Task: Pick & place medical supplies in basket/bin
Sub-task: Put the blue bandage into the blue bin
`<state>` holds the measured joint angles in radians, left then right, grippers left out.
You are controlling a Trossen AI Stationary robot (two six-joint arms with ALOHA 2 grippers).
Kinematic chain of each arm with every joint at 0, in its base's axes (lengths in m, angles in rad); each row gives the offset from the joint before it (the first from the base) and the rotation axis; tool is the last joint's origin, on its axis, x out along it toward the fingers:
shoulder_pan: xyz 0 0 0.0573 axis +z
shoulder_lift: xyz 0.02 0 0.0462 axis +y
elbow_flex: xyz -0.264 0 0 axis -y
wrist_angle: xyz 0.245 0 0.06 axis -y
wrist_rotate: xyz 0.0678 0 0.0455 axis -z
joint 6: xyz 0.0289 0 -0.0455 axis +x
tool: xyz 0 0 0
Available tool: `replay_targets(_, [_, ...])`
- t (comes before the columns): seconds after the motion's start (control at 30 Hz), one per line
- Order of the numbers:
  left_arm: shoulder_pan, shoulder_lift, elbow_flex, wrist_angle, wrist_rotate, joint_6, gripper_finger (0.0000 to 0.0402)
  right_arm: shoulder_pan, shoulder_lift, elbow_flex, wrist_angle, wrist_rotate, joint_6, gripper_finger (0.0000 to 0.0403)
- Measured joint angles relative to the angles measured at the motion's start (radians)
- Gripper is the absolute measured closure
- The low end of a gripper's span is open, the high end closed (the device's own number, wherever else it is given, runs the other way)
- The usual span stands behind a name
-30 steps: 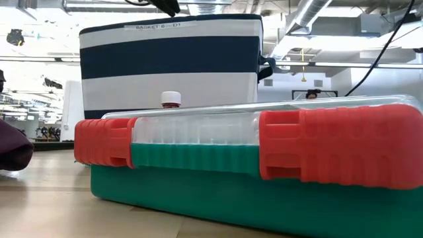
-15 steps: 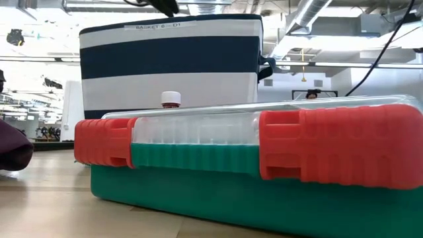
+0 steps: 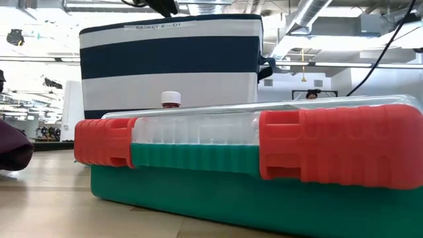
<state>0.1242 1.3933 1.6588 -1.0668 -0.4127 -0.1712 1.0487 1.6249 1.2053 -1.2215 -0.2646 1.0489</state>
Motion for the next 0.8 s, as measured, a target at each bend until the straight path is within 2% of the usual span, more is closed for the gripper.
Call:
replay_targets(0.2, [0.000, 0.000, 0.000, 0.001, 0.043, -0.002, 0.0232, 0.020, 0.039, -0.001, 0.029, 0.000, 0.027, 0.0183])
replay_targets(0.33, [0.000, 0.000, 0.000, 0.001, 0.042, -0.002, 0.0232, 0.046, 0.114, -0.007, 0.062, -0.034, -0.131, 0.0179])
replay_targets(0.57, [0.000, 0.000, 0.000, 0.001, 0.042, -0.001, 0.0232, 0.037, 0.237, -0.009, -0.046, -0.038, -0.305, 0.0178])
replay_targets(0.8, [0.000, 0.000, 0.000, 0.002, 0.043, -0.003, 0.0232, 0.033, 0.254, -0.005, 0.025, -0.038, -0.334, 0.0178])
